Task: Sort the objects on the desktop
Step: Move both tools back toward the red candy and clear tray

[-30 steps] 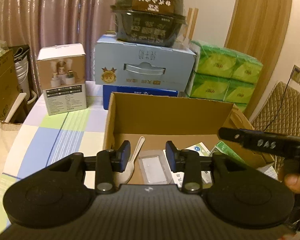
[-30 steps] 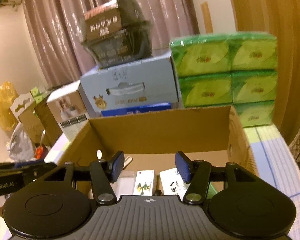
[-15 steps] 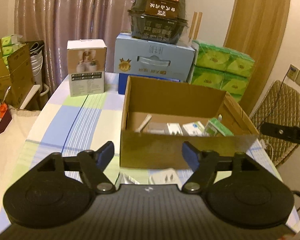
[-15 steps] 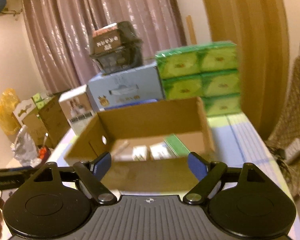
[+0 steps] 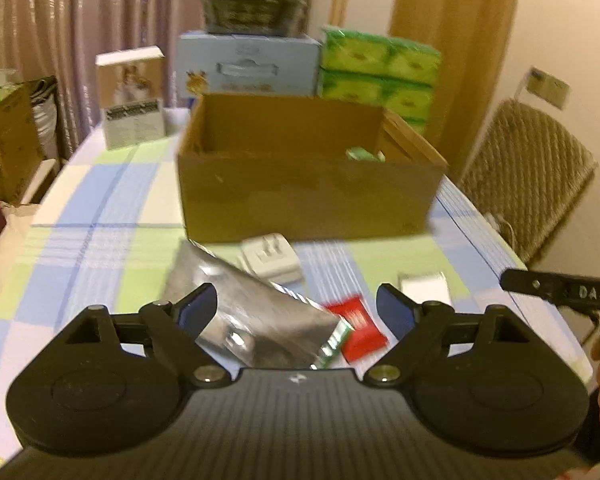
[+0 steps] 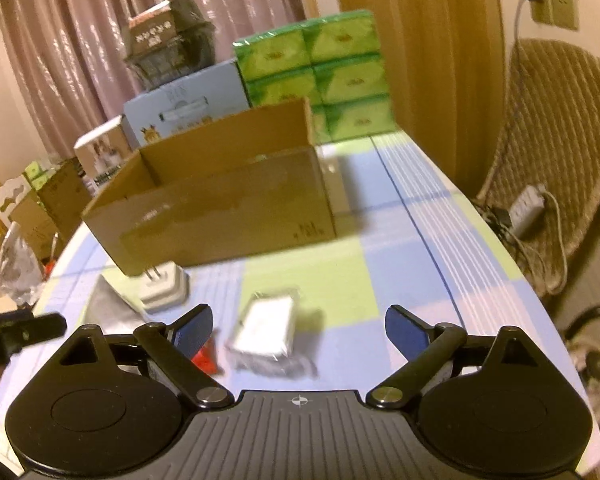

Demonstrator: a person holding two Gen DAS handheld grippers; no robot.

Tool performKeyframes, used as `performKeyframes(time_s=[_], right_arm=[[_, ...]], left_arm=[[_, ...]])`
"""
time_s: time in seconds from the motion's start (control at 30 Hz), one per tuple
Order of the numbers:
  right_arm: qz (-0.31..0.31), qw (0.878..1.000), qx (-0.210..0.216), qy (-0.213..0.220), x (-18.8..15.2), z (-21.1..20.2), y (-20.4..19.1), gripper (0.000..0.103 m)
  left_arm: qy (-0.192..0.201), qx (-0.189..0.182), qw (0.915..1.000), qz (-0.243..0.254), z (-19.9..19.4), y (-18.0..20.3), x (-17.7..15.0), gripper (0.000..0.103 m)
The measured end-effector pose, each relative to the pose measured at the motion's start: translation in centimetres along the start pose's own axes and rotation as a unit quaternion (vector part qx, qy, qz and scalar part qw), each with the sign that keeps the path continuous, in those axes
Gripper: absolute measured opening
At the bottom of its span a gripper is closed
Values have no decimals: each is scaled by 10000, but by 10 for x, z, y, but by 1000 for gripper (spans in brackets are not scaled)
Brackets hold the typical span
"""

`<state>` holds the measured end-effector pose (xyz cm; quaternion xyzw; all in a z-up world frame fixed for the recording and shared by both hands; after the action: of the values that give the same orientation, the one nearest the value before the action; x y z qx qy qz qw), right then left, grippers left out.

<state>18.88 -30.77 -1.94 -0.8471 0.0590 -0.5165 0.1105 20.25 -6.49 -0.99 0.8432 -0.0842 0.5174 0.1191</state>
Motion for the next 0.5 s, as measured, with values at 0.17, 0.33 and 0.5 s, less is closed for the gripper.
performKeyframes(time_s=[0.17,0.33,0.5], right_arm=[[199,9997,-163,-20,-11,-10,16,91],[227,9996,-180,-1,-19,-13,18,92],[247,9994,-165,148,-26,-10,17,93]], left_arm=[[-40,-125,9998,173,-3,18,-25,84],[-136,-201,9996,120,-2,25,-43,84],[-222,-389,9989,154,0,36,-59,81]])
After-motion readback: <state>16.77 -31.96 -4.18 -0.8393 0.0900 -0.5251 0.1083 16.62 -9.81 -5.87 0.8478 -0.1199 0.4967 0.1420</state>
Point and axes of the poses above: each gripper's, at about its wrist camera, not at the fingertips, and z roughly the way its jaws point, y to its right, x to its top, the point moved 7 cm from there along z, roughly the way its jaws point, and after that the axes turned 14 degrees about y, right-handed, at the moved point
